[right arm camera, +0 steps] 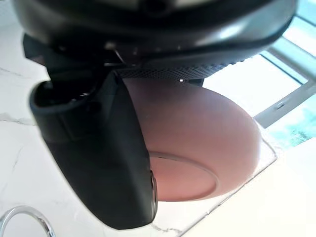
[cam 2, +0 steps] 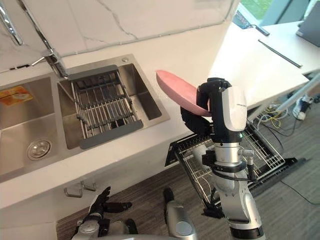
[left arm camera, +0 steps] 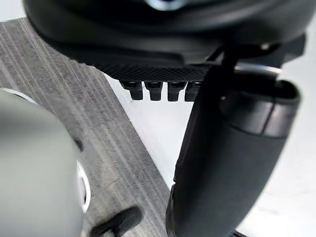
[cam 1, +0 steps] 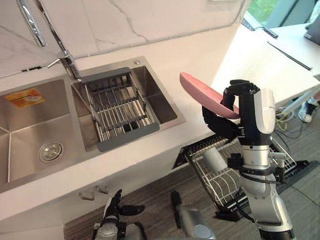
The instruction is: Walk over to the sink, pick up the cup, carry it to the dishwasher, place the cup inside the dishwasher, then close the dishwasher door
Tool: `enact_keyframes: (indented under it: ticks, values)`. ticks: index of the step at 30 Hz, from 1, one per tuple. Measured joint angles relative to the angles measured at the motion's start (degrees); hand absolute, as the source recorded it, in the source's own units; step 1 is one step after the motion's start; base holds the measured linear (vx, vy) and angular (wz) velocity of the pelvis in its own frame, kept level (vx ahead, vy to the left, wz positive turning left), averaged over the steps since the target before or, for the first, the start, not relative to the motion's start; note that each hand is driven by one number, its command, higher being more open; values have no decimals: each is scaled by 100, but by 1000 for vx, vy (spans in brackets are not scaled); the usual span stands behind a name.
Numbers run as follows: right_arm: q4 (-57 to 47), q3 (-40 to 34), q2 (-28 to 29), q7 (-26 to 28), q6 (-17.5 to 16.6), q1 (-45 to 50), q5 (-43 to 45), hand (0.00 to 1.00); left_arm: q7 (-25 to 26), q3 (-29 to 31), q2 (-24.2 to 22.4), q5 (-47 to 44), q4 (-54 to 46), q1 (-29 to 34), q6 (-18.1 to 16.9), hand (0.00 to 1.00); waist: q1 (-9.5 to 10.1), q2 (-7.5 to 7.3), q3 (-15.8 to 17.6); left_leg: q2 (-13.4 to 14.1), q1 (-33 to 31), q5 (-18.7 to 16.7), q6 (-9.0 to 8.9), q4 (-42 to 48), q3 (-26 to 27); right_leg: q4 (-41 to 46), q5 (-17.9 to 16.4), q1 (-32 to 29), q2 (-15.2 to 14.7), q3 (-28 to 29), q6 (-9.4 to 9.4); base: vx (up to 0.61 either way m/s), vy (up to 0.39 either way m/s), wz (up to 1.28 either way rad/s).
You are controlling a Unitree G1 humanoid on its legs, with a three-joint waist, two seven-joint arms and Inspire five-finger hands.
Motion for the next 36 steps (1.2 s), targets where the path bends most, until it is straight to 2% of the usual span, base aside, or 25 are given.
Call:
enact_keyframes:
  ticks: [1,3,4,5,8,15,22,30,33,36]
  values:
    - [0,0,1,-1,-27,4,-3,0,-4,-8,23,1,-10,-2,12,100,8,-43,-44,25,-98,45,-57,-19,4,-170,-219,205,-117,-130,120,0,-155,-12]
    - [39,-29,-22,-1,-52,6,-8,0,-14,-17,62,8,7,-47,59,100,4,-89,-81,46,-208,129,-153,-67,-7,-937,-283,462,-79,-171,299,-2,-168,-5]
    - [122,-95,-28,0,-23,104,-11,0,-1,-34,10,19,10,-23,87,100,-28,16,-123,156,-202,301,-228,-261,-52,-1347,-39,602,92,-252,224,45,-173,-1]
    - [165,-182,-2,2,10,231,-11,0,-14,-50,-14,32,-18,3,86,100,-3,44,-143,234,-147,402,-301,-413,-42,-1542,70,687,202,-264,177,73,-178,-5]
    - [247,-504,28,2,53,551,-2,0,-13,-171,-24,95,-29,-11,73,100,-30,34,-156,327,14,559,-407,-696,30,-1652,130,736,360,-224,124,51,-110,-14]
    - [245,-971,189,-5,49,1024,18,0,-13,-225,-116,191,28,-5,74,100,-162,43,-178,191,197,577,-390,-766,128,-1725,187,825,313,3,211,0,35,-14]
    - [448,-1176,271,-12,44,1144,17,0,-9,-215,-120,193,39,42,73,100,-186,90,-204,50,265,540,-301,-798,231,-1846,375,762,274,336,286,-51,49,-23]
    - [1007,-1612,217,-201,226,1101,16,0,-11,-195,-165,206,39,220,65,100,-323,365,-293,-132,232,489,-200,-807,506,-1787,460,497,201,713,402,-36,45,-22]
    - [1262,-1627,28,-230,273,950,16,0,-13,-191,-206,206,20,220,46,100,-340,472,-231,-173,131,427,-126,-715,689,-1767,513,325,192,896,452,-41,41,-31]
    - [1603,-1611,-247,-287,296,508,23,0,-12,-188,-256,189,-16,211,13,100,-447,606,-55,-158,-207,236,-56,-292,810,-1644,566,29,170,1065,510,-48,38,-22]
